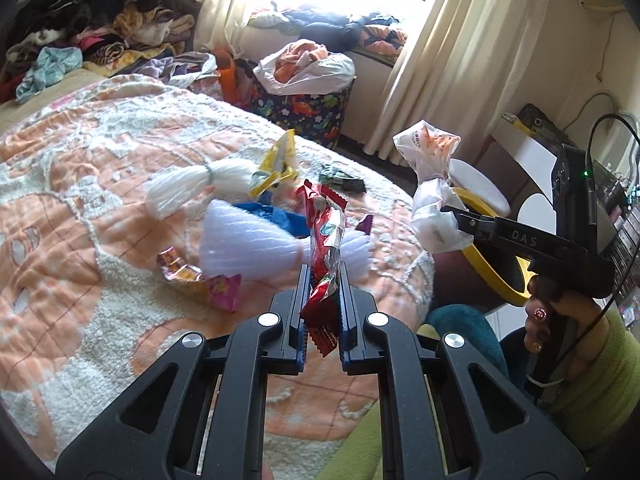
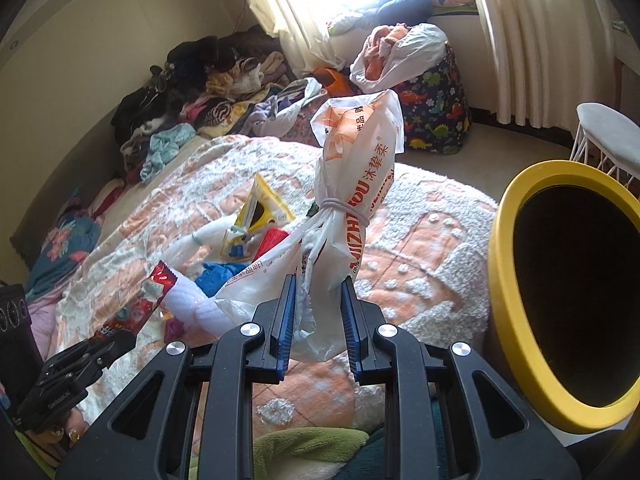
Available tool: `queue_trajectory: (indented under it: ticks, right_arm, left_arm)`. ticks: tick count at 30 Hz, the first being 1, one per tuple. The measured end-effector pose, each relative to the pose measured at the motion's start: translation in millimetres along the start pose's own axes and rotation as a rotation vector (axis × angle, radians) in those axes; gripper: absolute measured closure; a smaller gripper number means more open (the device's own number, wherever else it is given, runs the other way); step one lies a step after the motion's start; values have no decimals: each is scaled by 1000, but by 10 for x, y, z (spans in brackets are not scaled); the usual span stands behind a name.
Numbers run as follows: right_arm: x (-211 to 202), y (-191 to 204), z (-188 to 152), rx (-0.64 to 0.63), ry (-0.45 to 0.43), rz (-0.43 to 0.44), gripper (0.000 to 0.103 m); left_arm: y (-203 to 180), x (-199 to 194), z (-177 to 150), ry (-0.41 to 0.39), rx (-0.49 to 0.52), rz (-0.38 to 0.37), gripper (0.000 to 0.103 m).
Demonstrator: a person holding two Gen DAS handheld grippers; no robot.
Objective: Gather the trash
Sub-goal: 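Lift the red wrapper and white bag and carry them over the bin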
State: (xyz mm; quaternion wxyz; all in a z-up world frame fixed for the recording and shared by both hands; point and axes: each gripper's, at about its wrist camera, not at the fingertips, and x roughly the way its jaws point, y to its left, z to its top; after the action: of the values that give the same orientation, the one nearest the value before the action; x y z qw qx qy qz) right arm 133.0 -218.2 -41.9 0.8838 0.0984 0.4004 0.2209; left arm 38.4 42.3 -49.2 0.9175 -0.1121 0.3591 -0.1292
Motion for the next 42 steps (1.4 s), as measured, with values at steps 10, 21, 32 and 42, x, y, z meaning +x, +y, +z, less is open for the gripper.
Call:
queue_trajectory:
  ticks: [10,21,32,42]
  right_arm:
    - [-210,-139,73,11,-47,6,82]
    - [-465,-360,163,39,-105,5,82]
    - [-647,-610,244,81,-151,-11,82]
    - [-727,-783,279,111,-166,-11,82]
  left_arm:
    - [-202,35,96,-19,19,-10,96]
    - [-425,95,231,-35,44,-42,96]
    - [-717,210,344,-41,89,-60,96]
    - [-1014,355,429,-38,137,-84,96]
